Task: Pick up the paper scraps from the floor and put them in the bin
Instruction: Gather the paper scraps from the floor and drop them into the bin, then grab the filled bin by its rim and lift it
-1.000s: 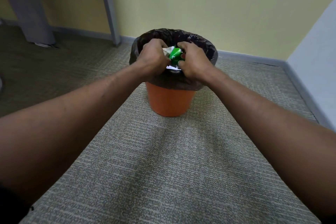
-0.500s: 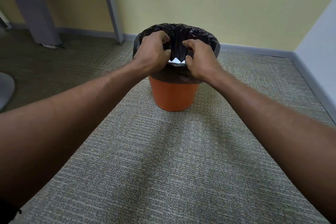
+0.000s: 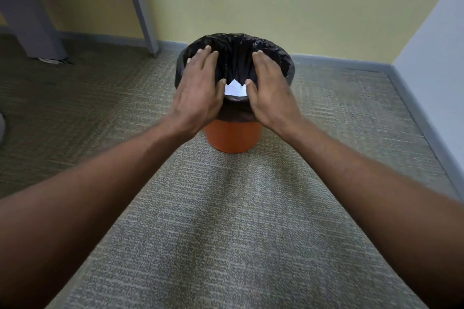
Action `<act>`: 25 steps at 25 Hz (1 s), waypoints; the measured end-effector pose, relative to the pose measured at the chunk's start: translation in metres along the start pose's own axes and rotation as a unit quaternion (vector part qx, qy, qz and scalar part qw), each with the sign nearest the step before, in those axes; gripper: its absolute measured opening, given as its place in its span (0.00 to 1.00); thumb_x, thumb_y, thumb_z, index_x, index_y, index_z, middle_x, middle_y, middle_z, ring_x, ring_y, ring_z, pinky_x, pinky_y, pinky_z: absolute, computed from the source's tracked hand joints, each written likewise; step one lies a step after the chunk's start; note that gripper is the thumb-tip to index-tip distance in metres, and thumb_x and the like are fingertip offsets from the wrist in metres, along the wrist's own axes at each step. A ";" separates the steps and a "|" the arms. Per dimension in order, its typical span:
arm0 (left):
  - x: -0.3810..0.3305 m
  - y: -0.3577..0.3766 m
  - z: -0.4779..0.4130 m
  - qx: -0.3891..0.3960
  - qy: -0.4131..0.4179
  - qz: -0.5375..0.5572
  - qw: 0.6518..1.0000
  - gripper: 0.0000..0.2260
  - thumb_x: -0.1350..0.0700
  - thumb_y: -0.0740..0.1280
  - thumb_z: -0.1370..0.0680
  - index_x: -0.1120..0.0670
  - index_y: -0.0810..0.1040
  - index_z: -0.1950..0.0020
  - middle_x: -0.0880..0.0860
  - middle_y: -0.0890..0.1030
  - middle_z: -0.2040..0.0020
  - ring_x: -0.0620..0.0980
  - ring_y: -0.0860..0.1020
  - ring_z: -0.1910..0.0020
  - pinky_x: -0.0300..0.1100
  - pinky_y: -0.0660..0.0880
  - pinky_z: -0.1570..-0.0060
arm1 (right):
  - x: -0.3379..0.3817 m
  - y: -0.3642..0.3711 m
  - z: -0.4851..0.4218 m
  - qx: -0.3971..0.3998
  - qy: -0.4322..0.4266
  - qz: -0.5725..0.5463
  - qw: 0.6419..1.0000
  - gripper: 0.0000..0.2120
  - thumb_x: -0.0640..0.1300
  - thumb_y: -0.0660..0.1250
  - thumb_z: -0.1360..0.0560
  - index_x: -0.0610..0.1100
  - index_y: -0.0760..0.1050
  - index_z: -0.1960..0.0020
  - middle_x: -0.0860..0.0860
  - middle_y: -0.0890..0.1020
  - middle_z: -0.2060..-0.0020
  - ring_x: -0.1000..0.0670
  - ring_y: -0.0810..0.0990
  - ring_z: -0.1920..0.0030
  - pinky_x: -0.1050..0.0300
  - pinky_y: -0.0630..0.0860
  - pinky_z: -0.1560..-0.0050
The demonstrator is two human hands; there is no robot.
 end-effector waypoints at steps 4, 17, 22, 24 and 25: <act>-0.007 -0.038 0.017 0.060 -0.008 -0.016 0.998 0.28 0.53 0.59 0.17 0.58 0.55 0.19 0.55 0.55 0.18 0.51 0.52 0.19 0.45 0.46 0.21 | 0.008 -0.027 0.011 0.068 0.059 0.028 0.996 0.29 0.48 0.55 0.15 0.39 0.51 0.18 0.43 0.57 0.19 0.46 0.55 0.19 0.46 0.55 0.19; -0.051 -0.198 -0.029 0.218 -0.093 -0.047 0.970 0.29 0.47 0.48 0.15 0.58 0.43 0.18 0.56 0.44 0.17 0.50 0.43 0.19 0.49 0.46 0.20 | 0.092 -0.180 -0.043 0.213 0.173 0.067 0.959 0.31 0.51 0.51 0.15 0.41 0.44 0.18 0.44 0.52 0.18 0.46 0.51 0.18 0.48 0.48 0.18; -0.044 -0.198 -0.060 0.265 -0.125 0.023 0.956 0.30 0.48 0.53 0.15 0.57 0.45 0.18 0.54 0.47 0.17 0.50 0.46 0.18 0.45 0.48 0.21 | 0.082 -0.195 -0.072 0.222 0.232 0.058 0.945 0.30 0.50 0.54 0.15 0.41 0.49 0.18 0.43 0.58 0.19 0.44 0.56 0.19 0.46 0.55 0.19; -0.033 -0.184 -0.074 0.277 -0.144 0.036 0.949 0.31 0.49 0.55 0.16 0.57 0.45 0.18 0.55 0.47 0.17 0.51 0.47 0.18 0.45 0.49 0.21 | 0.069 -0.189 -0.088 0.203 0.245 0.054 0.947 0.29 0.50 0.55 0.15 0.41 0.52 0.19 0.43 0.61 0.20 0.43 0.60 0.20 0.45 0.58 0.20; -0.025 -0.175 -0.080 0.279 -0.163 0.041 0.946 0.31 0.49 0.56 0.16 0.57 0.46 0.18 0.55 0.47 0.17 0.52 0.47 0.18 0.47 0.50 0.21 | 0.063 -0.184 -0.096 0.198 0.246 0.052 0.947 0.29 0.50 0.56 0.16 0.41 0.54 0.19 0.43 0.62 0.21 0.43 0.61 0.21 0.45 0.60 0.21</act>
Point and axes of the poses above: each hand's wrist, its own z-axis away from the middle knuckle, its own y-axis out of the palm, x = y × z, the point moved 7 cm from there along -z, towards the middle knuckle
